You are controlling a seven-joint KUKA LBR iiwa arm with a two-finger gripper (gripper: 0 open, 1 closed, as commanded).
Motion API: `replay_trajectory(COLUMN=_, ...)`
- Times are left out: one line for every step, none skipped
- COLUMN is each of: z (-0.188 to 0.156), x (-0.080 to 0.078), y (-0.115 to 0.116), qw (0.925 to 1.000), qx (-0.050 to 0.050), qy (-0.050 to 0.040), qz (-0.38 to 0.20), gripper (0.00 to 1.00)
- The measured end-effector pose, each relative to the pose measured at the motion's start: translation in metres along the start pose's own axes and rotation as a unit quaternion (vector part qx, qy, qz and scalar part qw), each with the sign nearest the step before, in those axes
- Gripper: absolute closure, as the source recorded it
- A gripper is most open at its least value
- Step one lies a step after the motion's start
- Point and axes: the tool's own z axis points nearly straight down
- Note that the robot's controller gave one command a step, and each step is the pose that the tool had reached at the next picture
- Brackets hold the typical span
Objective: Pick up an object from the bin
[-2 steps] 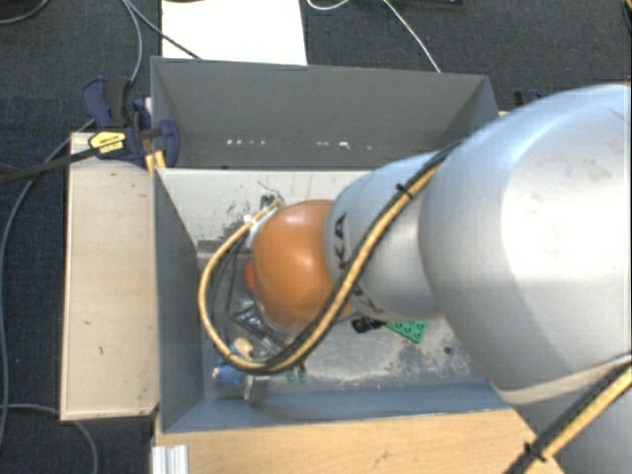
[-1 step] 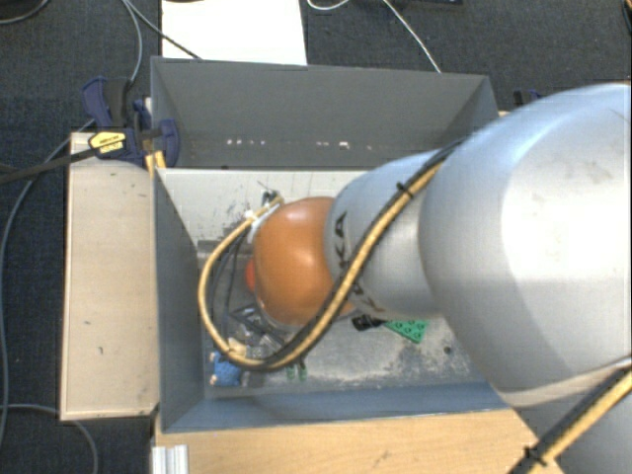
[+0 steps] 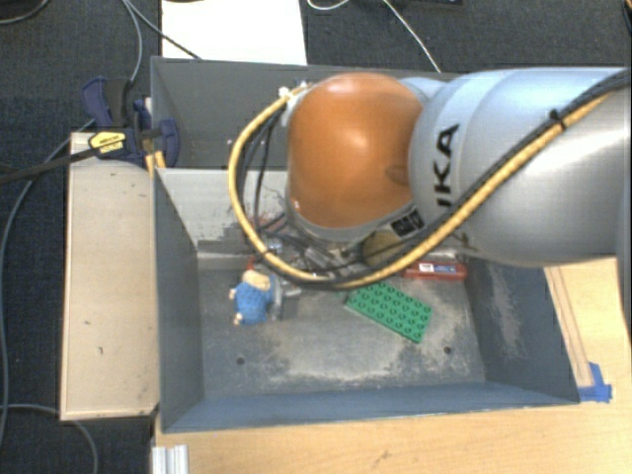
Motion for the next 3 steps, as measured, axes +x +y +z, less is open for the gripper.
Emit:
replay_trajectory(z=0.002, x=-0.018, y=0.012, qw=0.9999, qx=-0.001, qy=-0.0032, qz=-0.011, gripper=1.0)
replay_trajectory(z=-0.02, x=-0.019, y=-0.046, qw=0.9979, qx=0.0, qy=-0.0072, qz=-0.065, gripper=1.0)
replay_trajectory(z=-0.071, x=0.034, y=-0.015, qw=0.9958, qx=0.0, qy=-0.0124, qz=-0.09, gripper=1.0)
